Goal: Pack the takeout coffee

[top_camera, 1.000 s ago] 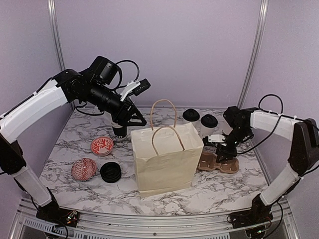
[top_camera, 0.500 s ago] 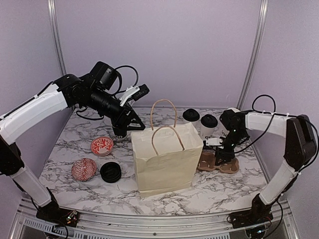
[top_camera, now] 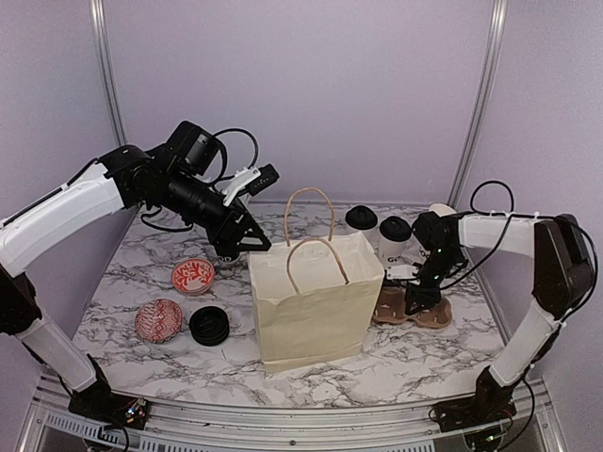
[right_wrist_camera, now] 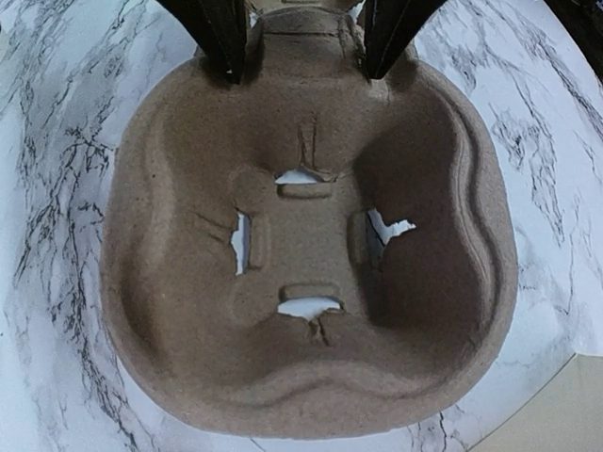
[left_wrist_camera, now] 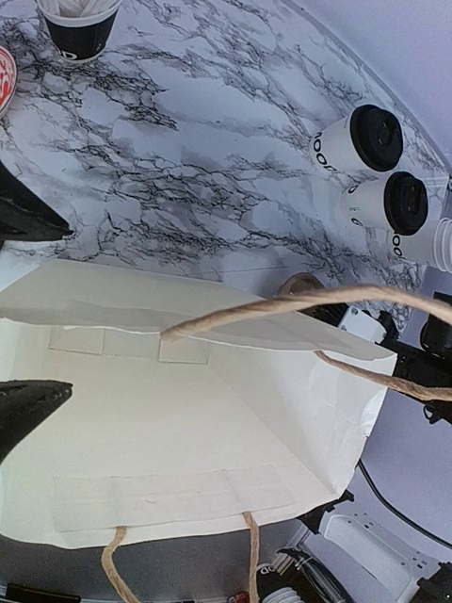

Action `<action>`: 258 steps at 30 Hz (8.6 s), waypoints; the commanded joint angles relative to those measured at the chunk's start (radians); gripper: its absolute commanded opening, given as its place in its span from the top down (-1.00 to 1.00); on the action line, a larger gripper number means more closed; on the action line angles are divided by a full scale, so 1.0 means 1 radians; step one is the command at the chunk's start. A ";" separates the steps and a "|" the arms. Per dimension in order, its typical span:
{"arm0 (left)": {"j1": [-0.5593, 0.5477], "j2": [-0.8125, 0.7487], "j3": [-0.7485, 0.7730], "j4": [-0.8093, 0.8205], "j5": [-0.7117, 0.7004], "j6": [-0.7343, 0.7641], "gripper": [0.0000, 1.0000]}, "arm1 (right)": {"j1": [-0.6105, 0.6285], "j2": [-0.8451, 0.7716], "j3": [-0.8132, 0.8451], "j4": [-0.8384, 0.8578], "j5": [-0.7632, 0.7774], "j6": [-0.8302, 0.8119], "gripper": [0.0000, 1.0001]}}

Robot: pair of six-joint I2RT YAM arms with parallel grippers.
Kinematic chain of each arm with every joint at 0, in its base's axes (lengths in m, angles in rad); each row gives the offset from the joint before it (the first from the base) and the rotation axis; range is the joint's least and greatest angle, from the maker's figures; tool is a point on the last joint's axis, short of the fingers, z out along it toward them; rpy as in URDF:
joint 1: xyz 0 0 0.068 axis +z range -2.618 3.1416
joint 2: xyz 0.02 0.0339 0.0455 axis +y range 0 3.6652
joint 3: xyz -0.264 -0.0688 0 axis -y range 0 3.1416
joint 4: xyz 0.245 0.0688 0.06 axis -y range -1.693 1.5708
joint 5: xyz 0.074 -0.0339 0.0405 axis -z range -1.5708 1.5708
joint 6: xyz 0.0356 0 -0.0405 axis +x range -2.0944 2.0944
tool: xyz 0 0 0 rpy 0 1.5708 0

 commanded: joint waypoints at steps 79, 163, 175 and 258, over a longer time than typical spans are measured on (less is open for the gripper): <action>0.158 -0.230 -0.161 0.037 -0.071 -0.010 -0.04 | 0.578 -0.037 0.576 -0.196 -0.311 0.187 0.42; -0.094 0.011 0.026 0.298 -0.056 -0.131 -0.21 | 0.581 -0.243 0.625 -0.176 -0.261 0.228 -0.53; -0.093 0.188 0.238 0.323 0.021 -0.165 1.00 | 0.084 -0.378 0.528 0.002 -0.505 0.297 -0.36; -0.048 0.060 0.179 0.074 -0.494 -0.304 1.00 | 0.435 -0.067 0.676 0.054 -0.488 0.354 1.00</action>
